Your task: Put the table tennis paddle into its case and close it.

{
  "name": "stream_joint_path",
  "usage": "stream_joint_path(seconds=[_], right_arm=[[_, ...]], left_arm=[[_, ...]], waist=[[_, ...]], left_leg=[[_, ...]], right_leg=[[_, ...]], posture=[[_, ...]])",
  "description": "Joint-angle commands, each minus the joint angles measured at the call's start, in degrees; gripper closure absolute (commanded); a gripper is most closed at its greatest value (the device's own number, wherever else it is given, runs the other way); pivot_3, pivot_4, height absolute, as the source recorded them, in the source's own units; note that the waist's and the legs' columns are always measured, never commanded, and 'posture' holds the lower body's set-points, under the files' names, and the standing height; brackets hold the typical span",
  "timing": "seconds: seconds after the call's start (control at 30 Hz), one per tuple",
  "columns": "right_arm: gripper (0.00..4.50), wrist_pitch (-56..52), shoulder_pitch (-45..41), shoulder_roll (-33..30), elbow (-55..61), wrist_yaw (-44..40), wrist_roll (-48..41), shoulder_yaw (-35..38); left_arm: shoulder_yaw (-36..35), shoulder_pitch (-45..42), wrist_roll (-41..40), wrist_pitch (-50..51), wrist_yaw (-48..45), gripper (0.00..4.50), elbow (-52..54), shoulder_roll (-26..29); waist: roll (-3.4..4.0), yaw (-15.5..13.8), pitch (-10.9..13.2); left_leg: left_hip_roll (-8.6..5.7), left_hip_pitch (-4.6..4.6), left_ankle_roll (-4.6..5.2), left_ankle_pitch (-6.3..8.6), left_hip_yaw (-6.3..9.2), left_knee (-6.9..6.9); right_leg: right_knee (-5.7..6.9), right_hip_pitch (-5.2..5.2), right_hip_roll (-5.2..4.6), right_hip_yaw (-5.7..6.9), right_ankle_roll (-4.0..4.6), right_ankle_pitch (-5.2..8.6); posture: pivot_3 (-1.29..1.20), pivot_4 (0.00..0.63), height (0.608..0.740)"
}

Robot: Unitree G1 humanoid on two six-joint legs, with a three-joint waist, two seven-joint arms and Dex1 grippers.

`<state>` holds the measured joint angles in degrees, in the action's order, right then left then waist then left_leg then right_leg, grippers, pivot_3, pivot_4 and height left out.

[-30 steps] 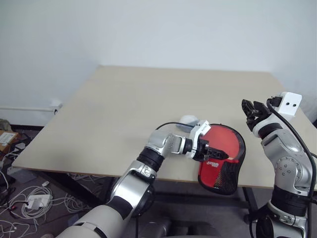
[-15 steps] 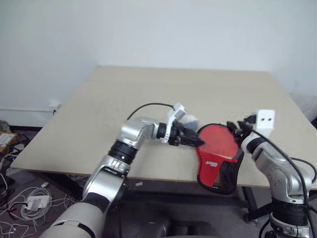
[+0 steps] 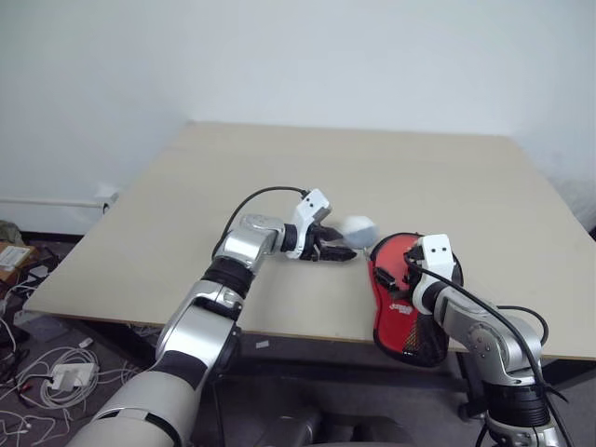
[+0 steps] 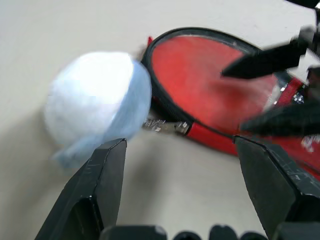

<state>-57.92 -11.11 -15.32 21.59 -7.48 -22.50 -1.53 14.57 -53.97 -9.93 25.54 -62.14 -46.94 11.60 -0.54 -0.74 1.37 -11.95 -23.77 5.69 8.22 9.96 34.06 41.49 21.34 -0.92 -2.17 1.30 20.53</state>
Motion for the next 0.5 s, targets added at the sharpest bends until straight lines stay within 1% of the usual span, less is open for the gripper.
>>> stream_joint_path(seconds=[0.03, 0.13, 0.23, 0.27, 0.37, 0.5], right_arm=[[0.02, 1.8, -1.6, 0.0, 3.5, 1.0, 0.9, 2.8], [0.02, 4.7, -4.3, 3.2, 3.2, 3.9, -1.5, 12.1], [0.02, 7.0, -7.2, 3.5, 2.4, 6.0, -2.7, 20.2], [0.02, 7.5, -8.0, 3.4, 2.2, 6.2, -3.4, 22.2], [0.02, 8.2, -9.2, 2.5, 2.0, 6.4, -4.0, 25.3], [0.02, 8.3, -9.0, 2.1, 1.5, 7.0, -2.9, 25.4]], left_arm=[[-1.5, -2.2, -2.5, 9.7, -2.4, 0.89, 2.1, -1.6], [-1.7, -3.0, -3.4, 19.2, -1.8, 0.89, 1.9, -3.6], [-0.7, -2.5, -2.1, 22.9, 0.4, 0.89, 0.8, -5.4], [-0.8, -2.3, -2.2, 24.2, 1.0, 0.89, 0.7, -6.1], [-1.9, -2.0, -4.0, 29.2, 1.7, 0.89, 1.1, -8.7], [-3.3, -1.6, -3.7, 31.0, 6.6, 0.89, -0.2, -12.6]], waist=[[0.0, 0.0, 0.0], [-0.01, 0.0, 0.0], [-0.01, 0.0, 0.0], [-0.02, 0.0, 0.0], [-0.02, 0.0, 0.0], [-0.01, 0.1, 0.0]], left_leg=[[0.0, 0.0, 0.0, 0.0, 0.02, 0.0], [0.0, 0.0, 0.11, 0.07, 0.02, 0.02], [0.0, 0.0, 0.1, 0.06, 0.02, 0.07], [0.0, 0.0, -0.04, -0.03, 0.02, 0.08], [0.0, 0.0, -0.12, -0.08, 0.01, 0.06], [0.0, 0.0, -0.14, -0.09, 0.01, 0.06]], right_leg=[[0.01, 0.01, 0.01, 0.0, 0.0, 0.0], [0.04, 0.0, 0.02, 0.02, -0.01, 0.0], [0.06, -0.03, 0.02, 0.01, -0.03, -0.01], [0.04, -0.03, 0.02, 0.02, -0.04, -0.02], [0.04, -0.03, 0.01, 0.01, -0.04, -0.02], [0.1, -0.01, 0.0, 0.0, -0.04, -0.03]], posture=[[0.0, 0.0, 0.74], [0.0, 0.0, 0.74], [0.0, 0.0, 0.74], [0.0, 0.0, 0.74], [0.0, 0.0, 0.74], [0.0, 0.0, 0.74]])
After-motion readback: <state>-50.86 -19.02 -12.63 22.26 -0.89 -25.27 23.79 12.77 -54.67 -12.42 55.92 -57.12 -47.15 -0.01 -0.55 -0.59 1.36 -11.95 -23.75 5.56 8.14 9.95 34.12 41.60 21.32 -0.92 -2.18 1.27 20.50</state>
